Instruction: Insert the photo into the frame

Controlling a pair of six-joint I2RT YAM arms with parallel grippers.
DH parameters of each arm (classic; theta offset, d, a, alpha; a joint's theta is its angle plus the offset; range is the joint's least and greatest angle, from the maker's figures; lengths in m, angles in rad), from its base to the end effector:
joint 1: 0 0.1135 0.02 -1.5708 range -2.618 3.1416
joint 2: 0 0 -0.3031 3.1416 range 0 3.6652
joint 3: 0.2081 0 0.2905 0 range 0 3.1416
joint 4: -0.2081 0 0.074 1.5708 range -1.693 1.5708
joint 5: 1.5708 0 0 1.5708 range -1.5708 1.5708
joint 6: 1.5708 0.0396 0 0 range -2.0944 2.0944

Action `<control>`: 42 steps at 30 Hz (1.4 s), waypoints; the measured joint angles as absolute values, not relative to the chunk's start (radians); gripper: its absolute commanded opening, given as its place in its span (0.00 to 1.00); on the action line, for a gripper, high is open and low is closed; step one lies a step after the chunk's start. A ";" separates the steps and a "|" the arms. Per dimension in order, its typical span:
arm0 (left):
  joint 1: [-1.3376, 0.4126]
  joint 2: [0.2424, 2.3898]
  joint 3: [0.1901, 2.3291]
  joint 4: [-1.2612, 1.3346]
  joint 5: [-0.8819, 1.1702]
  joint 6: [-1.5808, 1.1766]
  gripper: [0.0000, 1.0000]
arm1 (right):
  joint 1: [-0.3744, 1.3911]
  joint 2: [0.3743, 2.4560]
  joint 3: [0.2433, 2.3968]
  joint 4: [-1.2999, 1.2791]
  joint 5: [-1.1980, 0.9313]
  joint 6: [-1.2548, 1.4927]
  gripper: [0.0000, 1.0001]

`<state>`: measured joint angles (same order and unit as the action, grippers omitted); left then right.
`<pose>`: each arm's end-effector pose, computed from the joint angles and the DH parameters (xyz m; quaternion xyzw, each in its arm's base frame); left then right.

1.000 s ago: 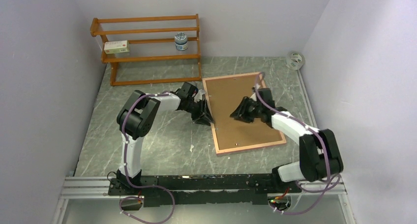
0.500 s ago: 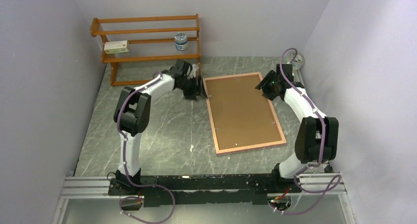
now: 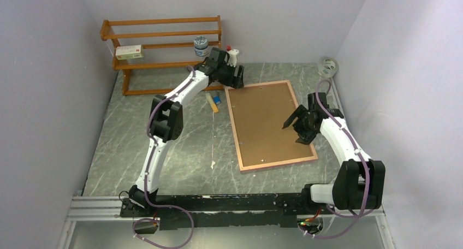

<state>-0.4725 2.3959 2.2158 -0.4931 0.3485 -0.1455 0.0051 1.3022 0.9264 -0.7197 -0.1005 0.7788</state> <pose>0.5459 -0.2942 0.2579 0.2187 0.8632 -0.2788 0.3596 0.2779 0.0054 0.2564 0.3553 0.9034 0.1349 0.1986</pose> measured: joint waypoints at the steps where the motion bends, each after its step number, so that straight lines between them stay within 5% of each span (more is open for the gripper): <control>1: -0.479 2.415 2.226 -0.484 0.341 -0.133 0.86 | 0.004 1.293 0.910 -0.754 -0.112 0.778 0.80; 5: -0.498 2.511 2.286 -0.448 0.297 -0.070 0.94 | -0.014 1.290 0.896 -0.852 -0.126 0.761 0.82; 21: -0.581 2.610 2.316 -0.224 0.092 0.218 0.95 | -0.019 1.331 0.806 -0.976 -0.197 0.705 0.82; 42: -0.576 2.643 2.324 -0.287 0.263 0.144 0.91 | -0.032 1.327 0.781 -0.993 -0.205 0.658 0.82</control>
<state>-0.5762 2.6434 2.3238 -0.2867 0.2626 0.1444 -0.0319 1.3266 0.7811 -0.9932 -0.2050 0.6579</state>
